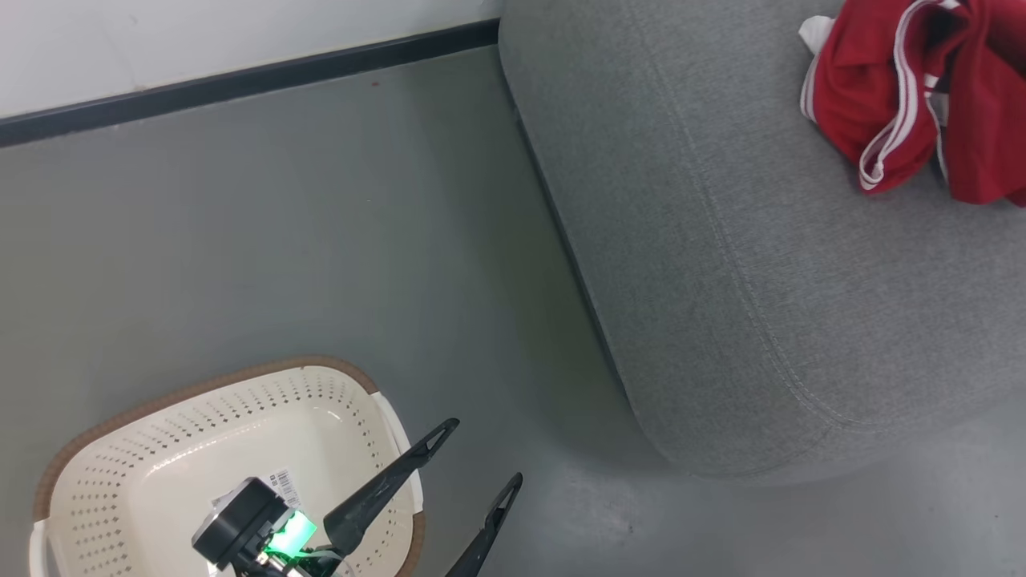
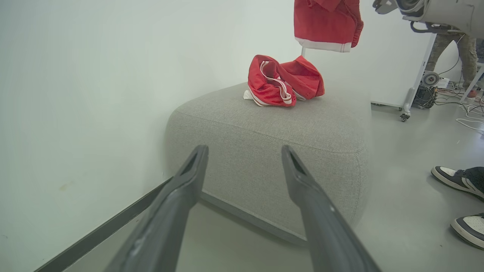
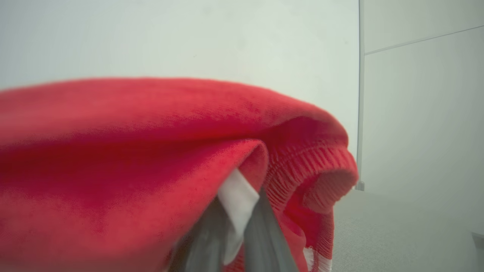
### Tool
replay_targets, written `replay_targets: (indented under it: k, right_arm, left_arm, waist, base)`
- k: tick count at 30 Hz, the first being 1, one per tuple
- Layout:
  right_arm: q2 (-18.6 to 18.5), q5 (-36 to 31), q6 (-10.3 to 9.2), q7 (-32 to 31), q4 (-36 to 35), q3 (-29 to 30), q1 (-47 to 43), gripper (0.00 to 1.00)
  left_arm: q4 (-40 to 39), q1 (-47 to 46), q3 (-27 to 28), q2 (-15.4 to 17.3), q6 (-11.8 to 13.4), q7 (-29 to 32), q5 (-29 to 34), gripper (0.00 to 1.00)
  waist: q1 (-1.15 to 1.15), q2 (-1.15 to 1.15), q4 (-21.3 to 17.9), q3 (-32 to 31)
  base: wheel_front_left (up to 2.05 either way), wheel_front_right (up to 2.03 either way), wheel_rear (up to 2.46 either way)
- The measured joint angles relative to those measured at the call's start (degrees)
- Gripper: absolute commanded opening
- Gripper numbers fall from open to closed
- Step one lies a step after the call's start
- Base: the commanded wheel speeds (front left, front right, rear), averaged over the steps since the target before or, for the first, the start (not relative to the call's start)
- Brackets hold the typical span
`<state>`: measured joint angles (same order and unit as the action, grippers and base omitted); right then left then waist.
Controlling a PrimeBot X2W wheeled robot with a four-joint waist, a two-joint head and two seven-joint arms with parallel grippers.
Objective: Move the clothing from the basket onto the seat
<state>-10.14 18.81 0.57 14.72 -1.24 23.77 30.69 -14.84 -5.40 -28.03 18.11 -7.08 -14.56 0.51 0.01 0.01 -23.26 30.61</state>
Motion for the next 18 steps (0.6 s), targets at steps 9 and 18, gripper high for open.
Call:
replay_targets:
  k: [9, 18]
  right_arm:
    - [-4.50, 1.24, 2.03, 0.00, 8.99, 0.33, 8.83, 0.00]
    - [-8.86, 6.55, 1.98, 0.01, 19.97, 6.79, 18.06, 0.00]
  left_arm:
    - [0.01, -0.11, 0.12, 1.34, -0.01, 0.00, -0.24, 1.00]
    - [0.00, -0.13, 0.40, 1.80, -0.04, 0.00, -0.46, 1.00]
  waist:
    - [0.00, -0.01, 2.46, 1.73]
    - [0.00, 0.00, 4.79, 3.61]
  base:
    - [0.00, 0.00, 0.00]
    - [0.00, 0.00, 0.00]
